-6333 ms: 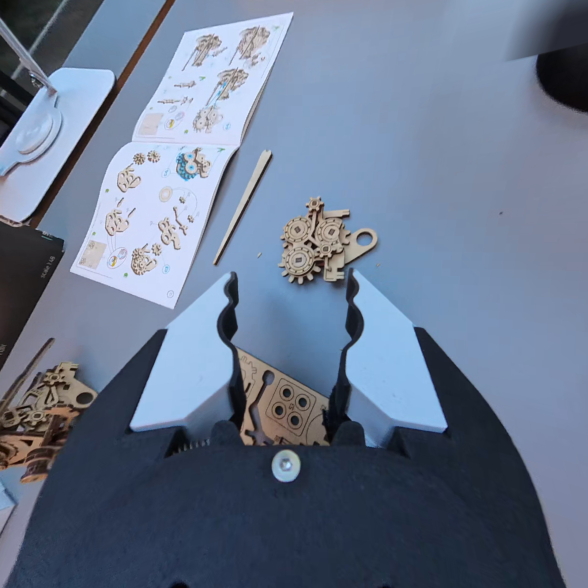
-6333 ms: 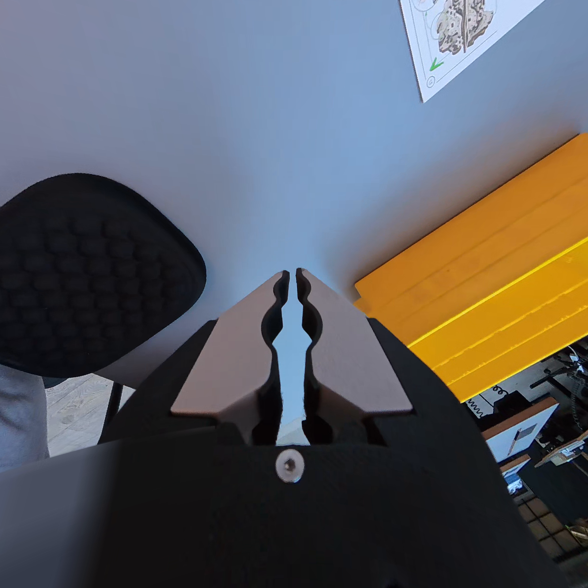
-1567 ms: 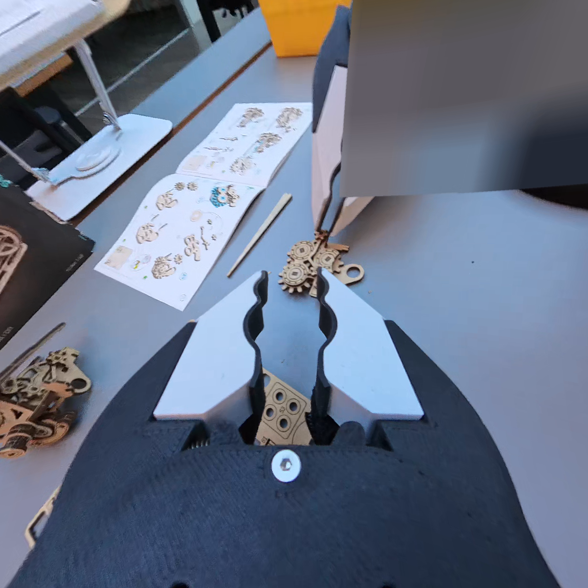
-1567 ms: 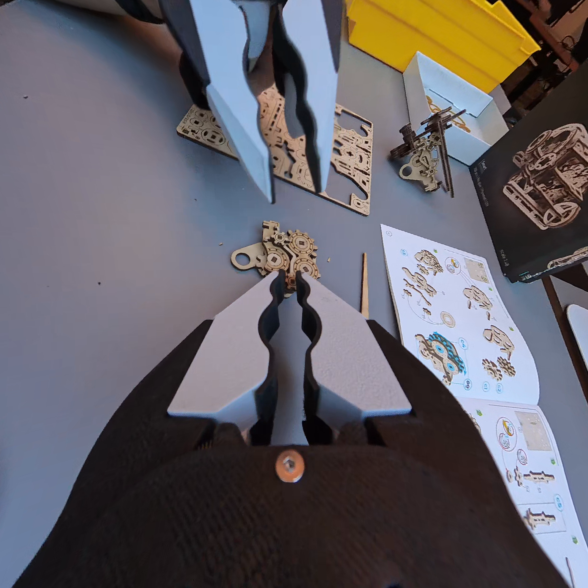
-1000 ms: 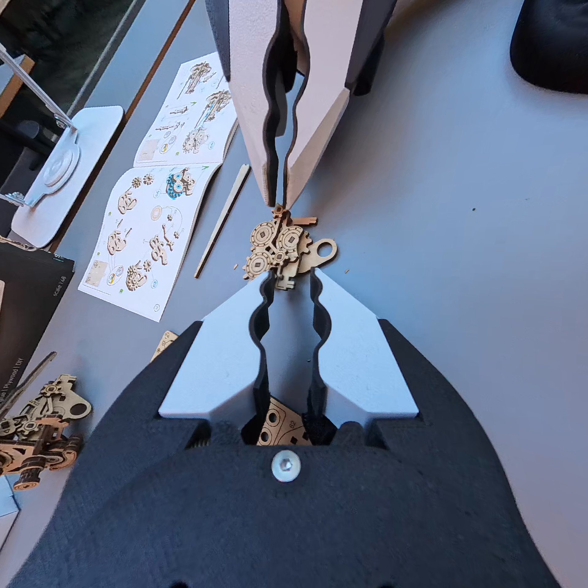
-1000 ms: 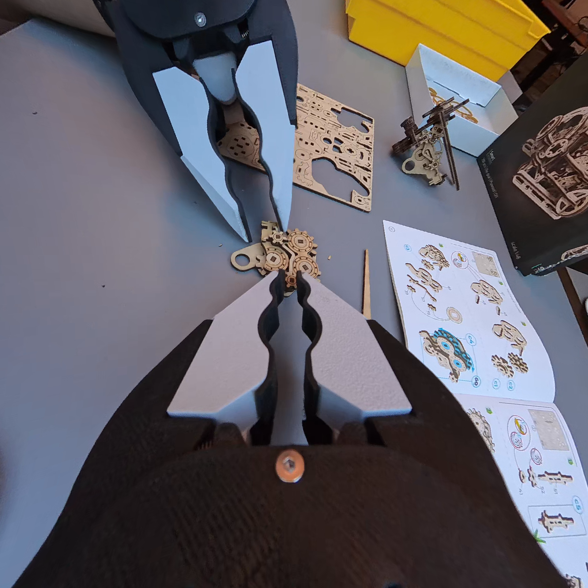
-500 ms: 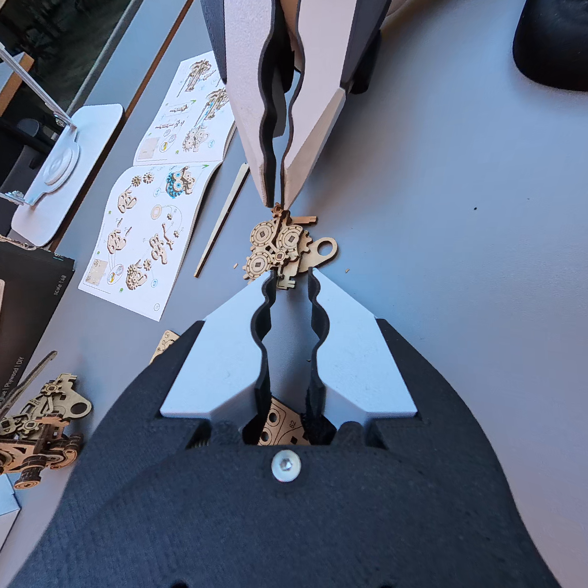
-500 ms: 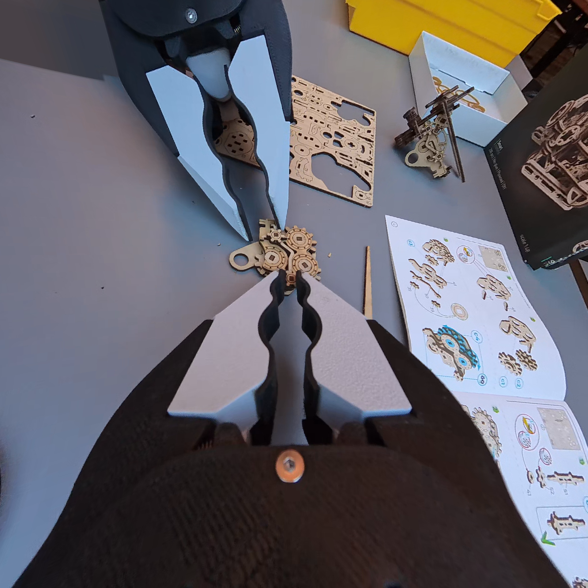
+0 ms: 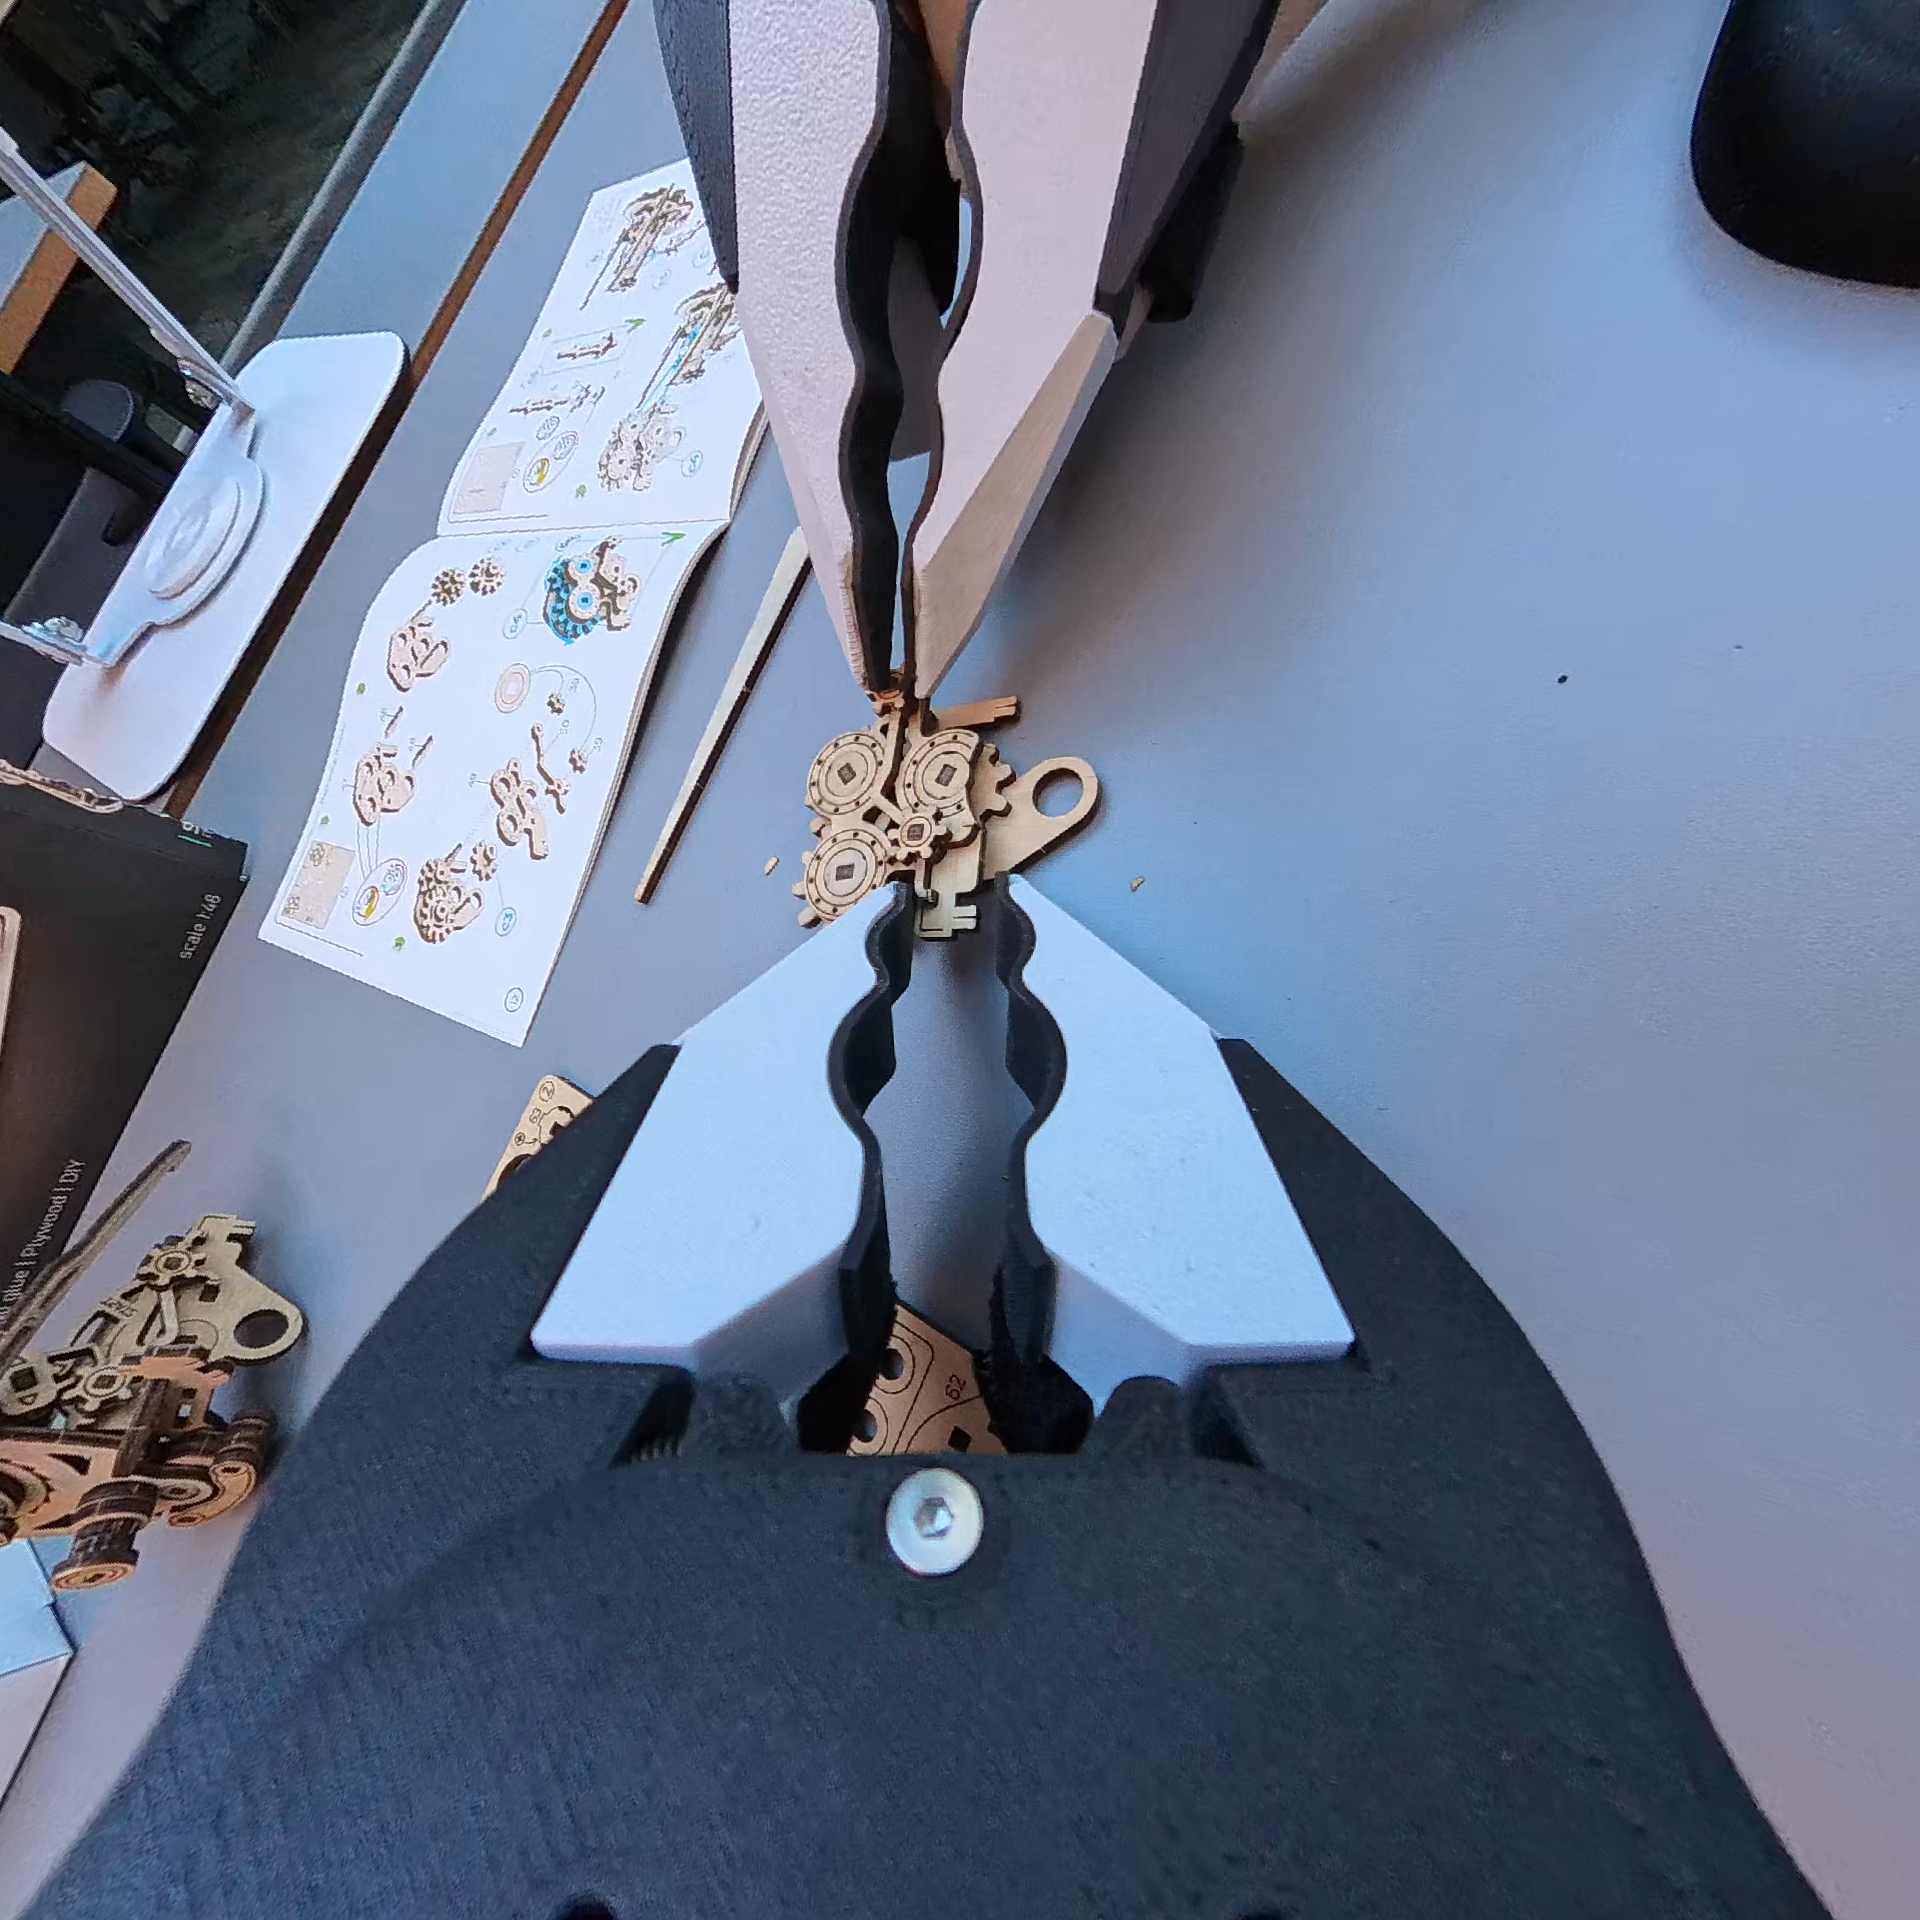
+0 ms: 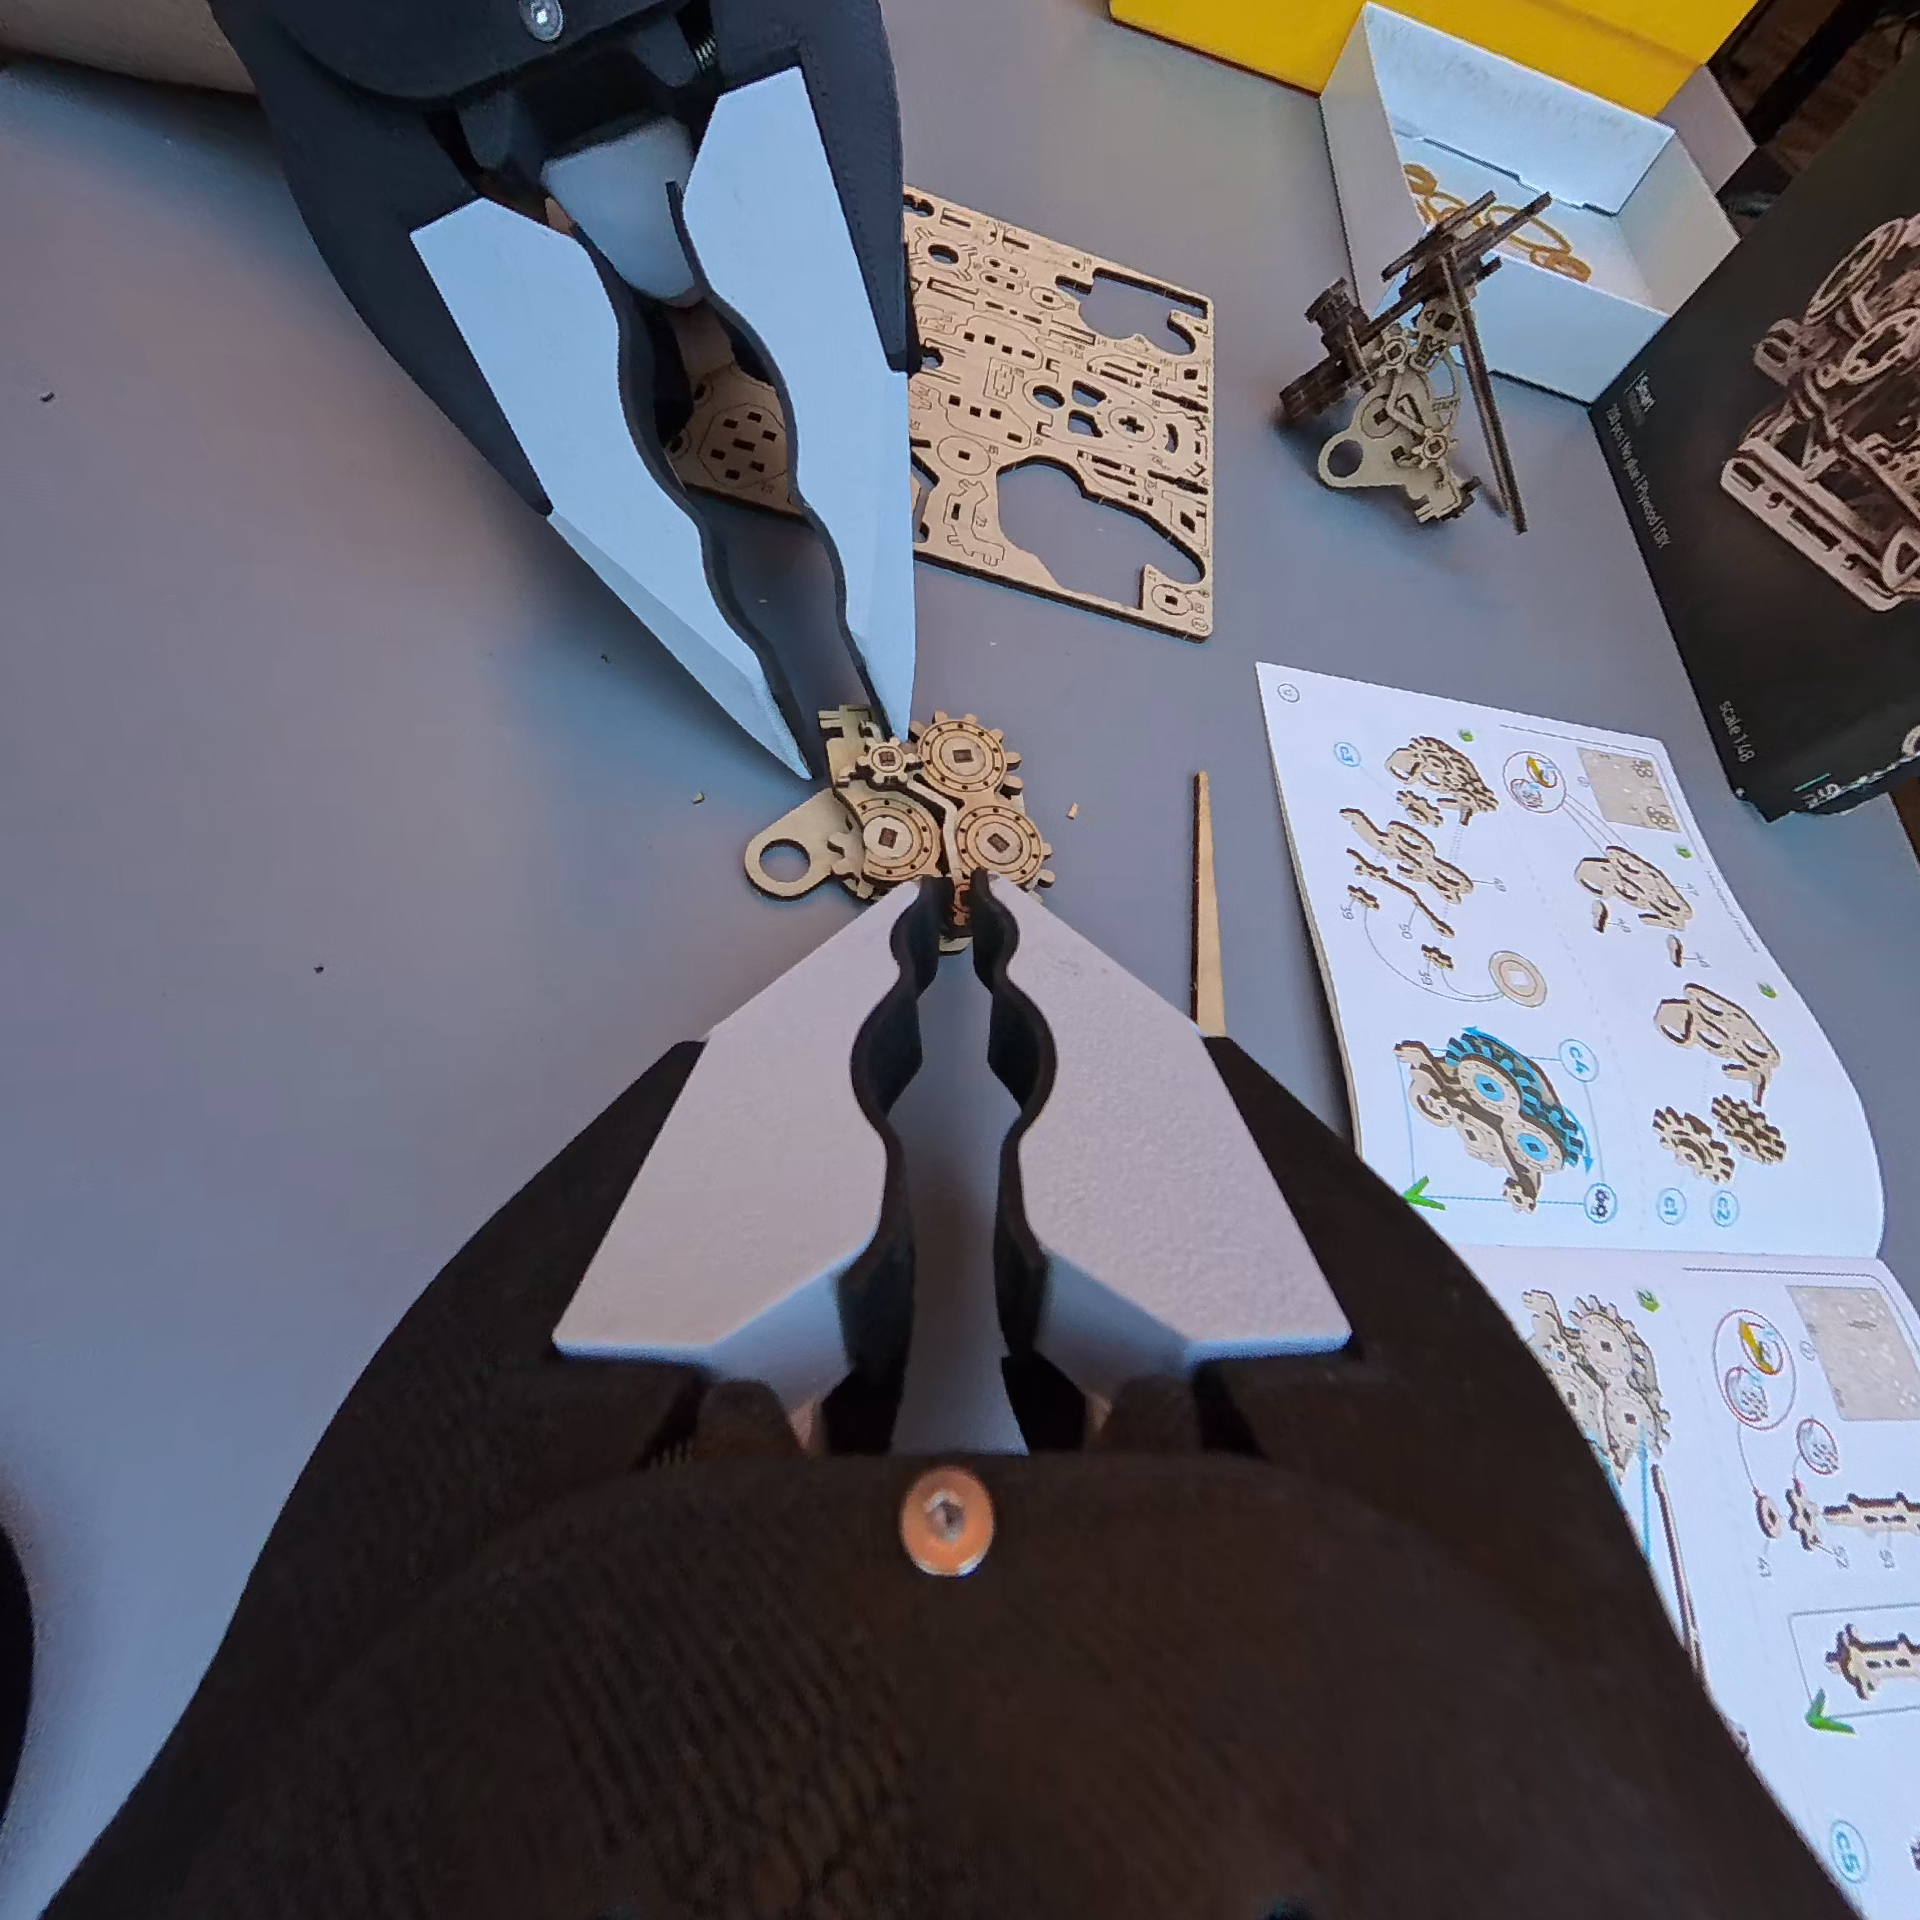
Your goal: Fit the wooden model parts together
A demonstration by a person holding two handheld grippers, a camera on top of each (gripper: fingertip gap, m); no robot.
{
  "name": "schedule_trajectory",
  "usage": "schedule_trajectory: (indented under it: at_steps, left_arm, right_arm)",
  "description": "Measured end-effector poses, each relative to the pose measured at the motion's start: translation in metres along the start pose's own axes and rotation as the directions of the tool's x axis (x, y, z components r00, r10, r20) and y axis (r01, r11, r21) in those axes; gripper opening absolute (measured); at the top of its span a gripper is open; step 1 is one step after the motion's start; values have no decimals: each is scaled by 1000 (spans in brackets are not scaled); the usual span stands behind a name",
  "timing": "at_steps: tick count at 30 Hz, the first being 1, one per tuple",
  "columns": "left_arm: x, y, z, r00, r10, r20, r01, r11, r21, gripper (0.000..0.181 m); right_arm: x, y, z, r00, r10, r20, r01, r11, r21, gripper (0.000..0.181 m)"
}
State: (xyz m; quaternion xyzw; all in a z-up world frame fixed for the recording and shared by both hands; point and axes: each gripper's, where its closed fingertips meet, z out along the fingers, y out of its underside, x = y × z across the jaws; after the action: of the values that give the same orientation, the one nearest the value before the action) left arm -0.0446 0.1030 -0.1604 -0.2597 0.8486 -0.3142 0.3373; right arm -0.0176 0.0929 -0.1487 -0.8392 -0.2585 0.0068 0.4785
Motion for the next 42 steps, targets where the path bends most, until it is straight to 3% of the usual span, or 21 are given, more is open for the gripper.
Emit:
schedule_trajectory:
  at_steps: [4, 9, 19, 33, 36, 40, 42]
  left_arm:
    - [-1, 0, 0, 1000, 4, 7, -4, 1000, 1, 12]
    - [0, 0, 0, 1000, 11, 10, -11, 1000, 2, 11]
    - [-1, 0, 0, 1000, 12, 10, -12, 1000, 1, 11]
    - [-3, 0, -1, 1000, 3, 20, -3, 1000, 3, 15]
    - [-8, -5, -5, 998, -66, 13, 66, 997, 45, 22]
    - [-23, -26, -17, 963, -264, -57, 270, 942, 201, 12]
    - [-28, -25, -17, 938, -333, -97, 346, 917, 199, 12]
  right_arm:
    - [0, -1, -2, 1000, -11, -9, 11, 1000, 13, 6]
    - [3, -16, -11, 999, -22, -31, 25, 992, 125, 12]
    - [2, -2, -1, 999, 23, 27, -24, 1000, 17, 6]
    - [0, -1, 1, 993, 106, 42, -106, 994, -4, 4]
    - [0, 0, 1, 992, 121, 48, -121, 993, -3, 4]
    - [1, -1, 1, 991, 125, 49, -125, 992, -2, 4]
    - [1, -1, 1, 992, 121, 45, -121, 993, -2, 4]
